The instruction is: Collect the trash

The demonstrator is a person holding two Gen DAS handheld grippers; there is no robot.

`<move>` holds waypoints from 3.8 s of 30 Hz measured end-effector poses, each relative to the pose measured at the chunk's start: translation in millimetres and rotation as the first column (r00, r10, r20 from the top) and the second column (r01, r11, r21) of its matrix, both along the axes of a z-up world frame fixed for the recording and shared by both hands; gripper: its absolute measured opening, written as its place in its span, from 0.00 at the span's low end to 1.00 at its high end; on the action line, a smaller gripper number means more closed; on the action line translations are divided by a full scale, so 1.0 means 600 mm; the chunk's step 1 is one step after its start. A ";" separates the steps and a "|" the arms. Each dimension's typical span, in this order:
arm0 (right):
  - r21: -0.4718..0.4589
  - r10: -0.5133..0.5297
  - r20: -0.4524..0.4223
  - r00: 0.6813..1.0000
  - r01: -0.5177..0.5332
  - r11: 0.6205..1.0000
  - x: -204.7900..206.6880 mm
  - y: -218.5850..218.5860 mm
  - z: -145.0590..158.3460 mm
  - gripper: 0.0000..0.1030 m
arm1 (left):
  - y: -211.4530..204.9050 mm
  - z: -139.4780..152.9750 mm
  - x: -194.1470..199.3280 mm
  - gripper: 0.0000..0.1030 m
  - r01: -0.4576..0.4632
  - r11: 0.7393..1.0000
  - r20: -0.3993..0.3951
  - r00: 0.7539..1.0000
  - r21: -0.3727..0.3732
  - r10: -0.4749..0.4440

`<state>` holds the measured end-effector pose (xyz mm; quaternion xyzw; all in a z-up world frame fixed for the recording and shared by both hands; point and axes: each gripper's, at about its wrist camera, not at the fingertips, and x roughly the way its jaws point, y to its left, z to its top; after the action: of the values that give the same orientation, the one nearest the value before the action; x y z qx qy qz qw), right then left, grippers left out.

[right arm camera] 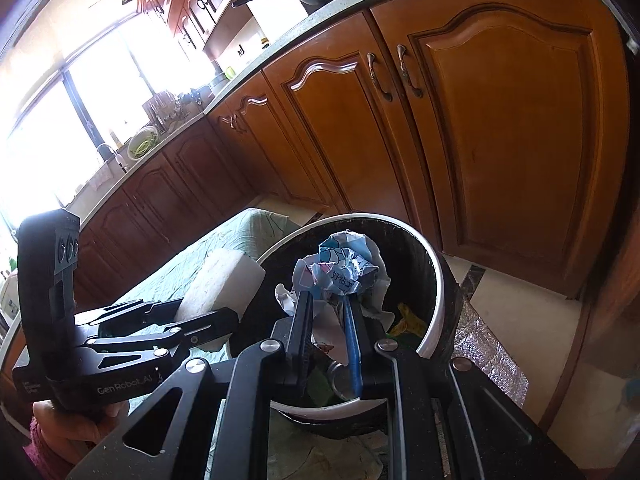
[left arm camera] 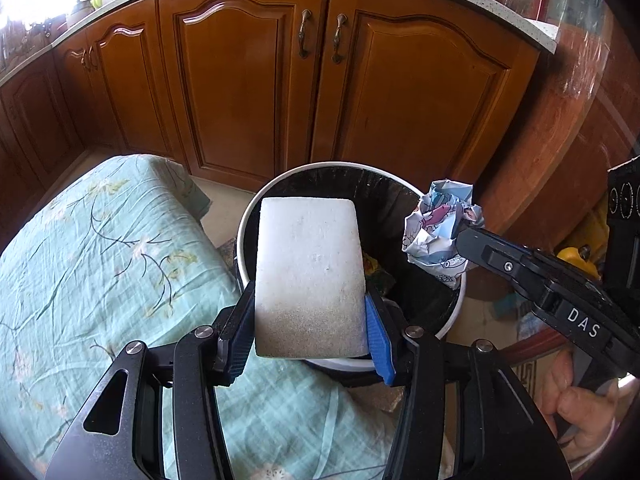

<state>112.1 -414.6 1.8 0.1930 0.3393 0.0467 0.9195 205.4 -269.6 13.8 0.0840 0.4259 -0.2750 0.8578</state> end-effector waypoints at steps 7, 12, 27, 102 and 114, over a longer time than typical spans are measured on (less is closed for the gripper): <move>0.005 0.016 -0.044 0.999 -0.015 1.000 0.027 0.000 -0.011 0.16 | -0.024 -0.013 0.014 0.47 0.017 1.000 -0.017 1.000 0.017 -0.017; 0.004 0.018 -0.058 0.998 -0.018 1.000 0.038 0.003 -0.012 0.16 | -0.030 -0.020 0.023 0.47 0.024 0.999 -0.033 0.999 0.022 -0.023; 0.045 -0.005 -0.057 0.998 0.008 0.999 0.047 -0.012 -0.011 0.49 | -0.028 -0.018 0.032 0.69 0.012 1.000 -0.048 0.999 0.025 -0.011; -0.244 -0.076 0.384 0.920 0.180 0.953 -0.241 0.215 0.014 1.00 | 0.298 0.004 -0.307 1.00 -0.352 0.907 0.472 0.775 -0.229 0.420; -0.246 -0.065 0.385 0.921 0.170 0.954 -0.240 0.215 0.016 1.00 | 0.300 0.004 -0.311 1.00 -0.358 0.905 0.475 0.770 -0.230 0.426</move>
<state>-31.9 -285.5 11.2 0.0712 0.1494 -0.0208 0.9860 18.9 -89.3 16.4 0.0092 0.1710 -0.0834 0.9817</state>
